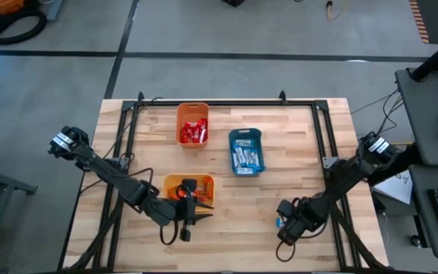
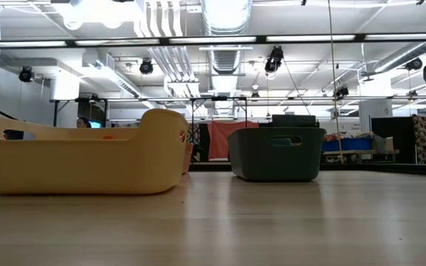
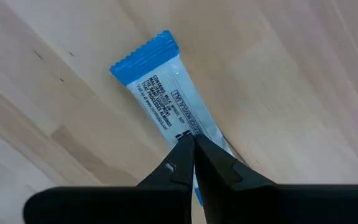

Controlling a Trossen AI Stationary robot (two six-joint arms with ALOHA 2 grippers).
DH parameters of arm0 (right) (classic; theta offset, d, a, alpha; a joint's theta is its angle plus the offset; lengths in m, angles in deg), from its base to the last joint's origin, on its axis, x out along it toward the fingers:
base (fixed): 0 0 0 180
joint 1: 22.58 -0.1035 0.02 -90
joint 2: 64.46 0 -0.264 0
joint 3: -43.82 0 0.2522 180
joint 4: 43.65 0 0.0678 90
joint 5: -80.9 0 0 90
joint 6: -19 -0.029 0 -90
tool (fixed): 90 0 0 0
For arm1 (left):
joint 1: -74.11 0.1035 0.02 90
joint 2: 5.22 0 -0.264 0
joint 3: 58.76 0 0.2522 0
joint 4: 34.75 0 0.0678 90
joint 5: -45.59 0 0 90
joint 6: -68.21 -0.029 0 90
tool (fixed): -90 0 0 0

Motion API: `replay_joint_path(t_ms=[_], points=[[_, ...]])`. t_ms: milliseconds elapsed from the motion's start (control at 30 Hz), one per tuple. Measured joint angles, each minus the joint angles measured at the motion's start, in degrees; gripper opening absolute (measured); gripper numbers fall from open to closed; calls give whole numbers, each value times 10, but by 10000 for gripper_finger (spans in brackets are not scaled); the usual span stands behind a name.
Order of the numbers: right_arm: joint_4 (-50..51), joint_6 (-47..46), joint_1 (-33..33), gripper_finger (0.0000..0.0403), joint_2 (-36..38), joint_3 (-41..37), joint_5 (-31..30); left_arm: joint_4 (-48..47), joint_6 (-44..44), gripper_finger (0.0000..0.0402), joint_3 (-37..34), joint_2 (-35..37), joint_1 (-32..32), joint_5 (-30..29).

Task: Organize candy in baskets
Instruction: Put the white chocolate into the blue bin

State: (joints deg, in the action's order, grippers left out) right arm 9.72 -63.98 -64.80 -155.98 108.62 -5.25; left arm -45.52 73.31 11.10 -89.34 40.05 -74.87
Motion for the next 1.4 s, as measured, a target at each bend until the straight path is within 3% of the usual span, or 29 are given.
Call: replay_joint_path(t_ms=[167, 467, 733, 933, 1167, 1400], points=[[-29, 31, 18, 9, -26, 11, -25, 9, 1, 9, 0, -11, 1, -1], [-117, 124, 72, 9, -26, 28, -154, 39, 0, 2, 0, -45, 5, -5], [-112, 240, 83, 9, 19, 45, -153, 58, -17, 0, 27, -103, 18, -5], [-113, 375, 48, 9, 50, 36, -148, 73, -87, 0, 83, -182, 27, -5], [-111, 392, 5, 9, 61, 14, -183, 73, -134, 0, 159, -273, 55, 33], [-121, 388, -54, 9, 80, -26, -266, 73, -151, 0, 199, -331, 81, 66]])
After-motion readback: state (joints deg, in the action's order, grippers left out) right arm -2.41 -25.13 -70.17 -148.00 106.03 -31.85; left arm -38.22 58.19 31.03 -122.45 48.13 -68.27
